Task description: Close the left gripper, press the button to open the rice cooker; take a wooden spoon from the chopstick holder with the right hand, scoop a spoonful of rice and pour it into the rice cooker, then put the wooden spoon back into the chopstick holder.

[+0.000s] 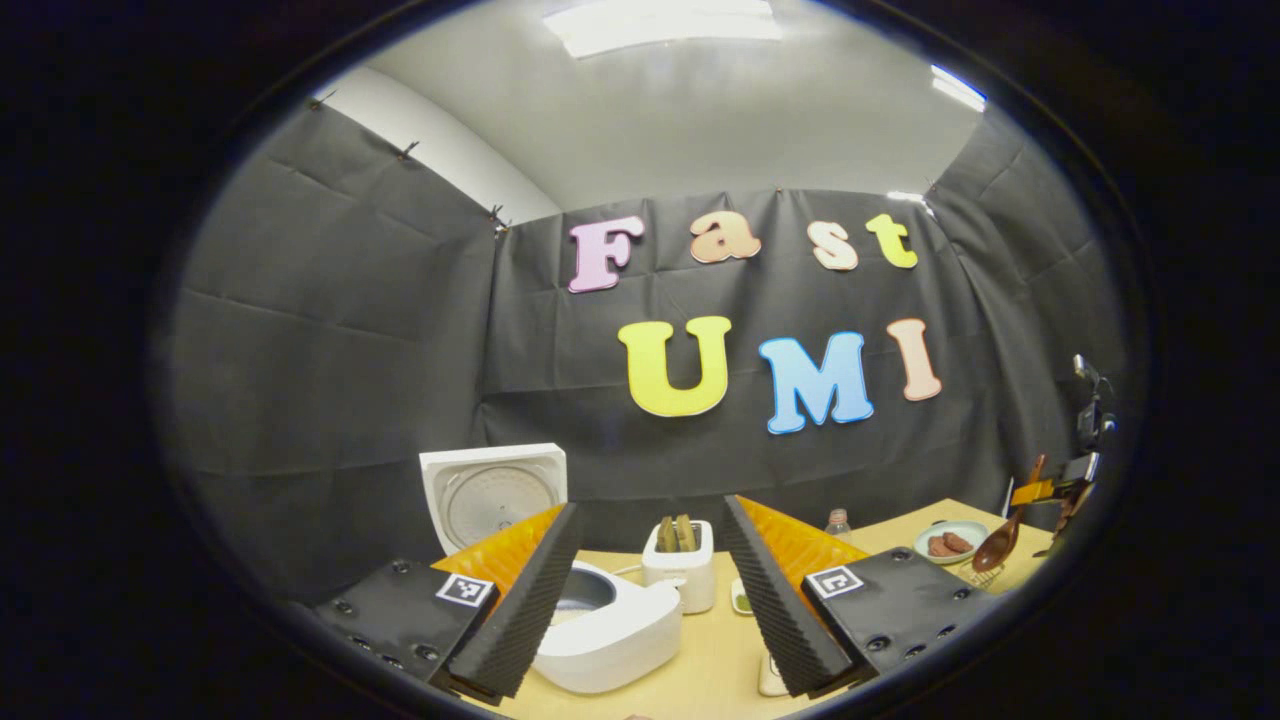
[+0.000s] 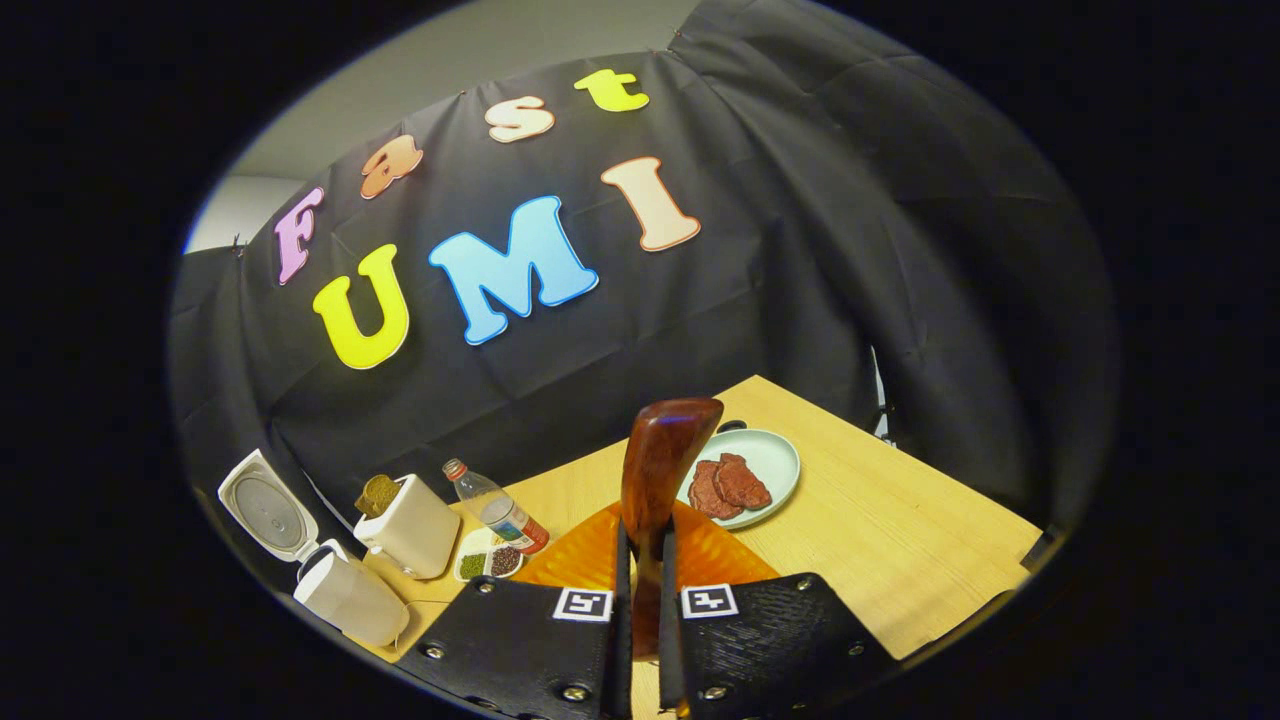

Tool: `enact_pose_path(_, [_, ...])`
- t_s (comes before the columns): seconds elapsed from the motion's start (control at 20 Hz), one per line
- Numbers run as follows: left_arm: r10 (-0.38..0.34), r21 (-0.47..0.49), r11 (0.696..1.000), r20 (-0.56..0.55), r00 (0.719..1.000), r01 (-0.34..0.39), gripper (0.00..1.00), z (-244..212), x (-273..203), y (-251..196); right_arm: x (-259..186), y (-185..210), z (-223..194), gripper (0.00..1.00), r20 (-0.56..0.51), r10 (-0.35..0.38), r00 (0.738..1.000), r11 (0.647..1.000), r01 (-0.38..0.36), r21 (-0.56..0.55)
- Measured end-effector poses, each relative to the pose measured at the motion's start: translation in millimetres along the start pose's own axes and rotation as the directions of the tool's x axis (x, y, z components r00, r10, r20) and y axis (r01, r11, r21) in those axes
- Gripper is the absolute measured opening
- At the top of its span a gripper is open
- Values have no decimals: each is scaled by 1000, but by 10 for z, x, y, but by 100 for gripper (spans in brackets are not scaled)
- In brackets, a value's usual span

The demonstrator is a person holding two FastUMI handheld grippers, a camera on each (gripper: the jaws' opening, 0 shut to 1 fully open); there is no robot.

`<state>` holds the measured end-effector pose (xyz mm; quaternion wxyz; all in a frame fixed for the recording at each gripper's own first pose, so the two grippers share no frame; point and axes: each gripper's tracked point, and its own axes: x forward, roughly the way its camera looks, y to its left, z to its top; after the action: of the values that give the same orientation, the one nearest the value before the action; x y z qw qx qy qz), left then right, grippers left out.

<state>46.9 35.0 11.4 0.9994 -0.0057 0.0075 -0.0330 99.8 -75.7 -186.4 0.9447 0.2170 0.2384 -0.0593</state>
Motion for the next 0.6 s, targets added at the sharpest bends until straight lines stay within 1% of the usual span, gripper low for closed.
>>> enact_pose_path(0.25, [18, 22, 1000, 5, 1000, -18, 91, 98, -98, -87, 111, -123, -195, 12, -38, -15, 999, 1000, 14, -24])
enact_pose_path(0.4, [22, 32, 999, 10, 1000, -23, 91, 150, -160, -143, 120, -109, -303, 14, -76, 5, 997, 1000, -6, -19])
enact_pose_path(0.5, [22, 32, 999, 10, 1000, -22, 91, 139, -176, -181, 116, -127, -310, 17, -84, 10, 996, 1000, -12, -26])
enact_pose_path(0.55, [19, 28, 999, 8, 1000, -20, 91, 142, -174, -199, 98, -115, -266, 21, -81, 21, 997, 999, -23, -26])
enact_pose_path(0.6, [16, 23, 1000, 9, 1000, -16, 98, 155, -177, -226, 45, -123, -227, 24, -66, 21, 998, 999, -23, -27])
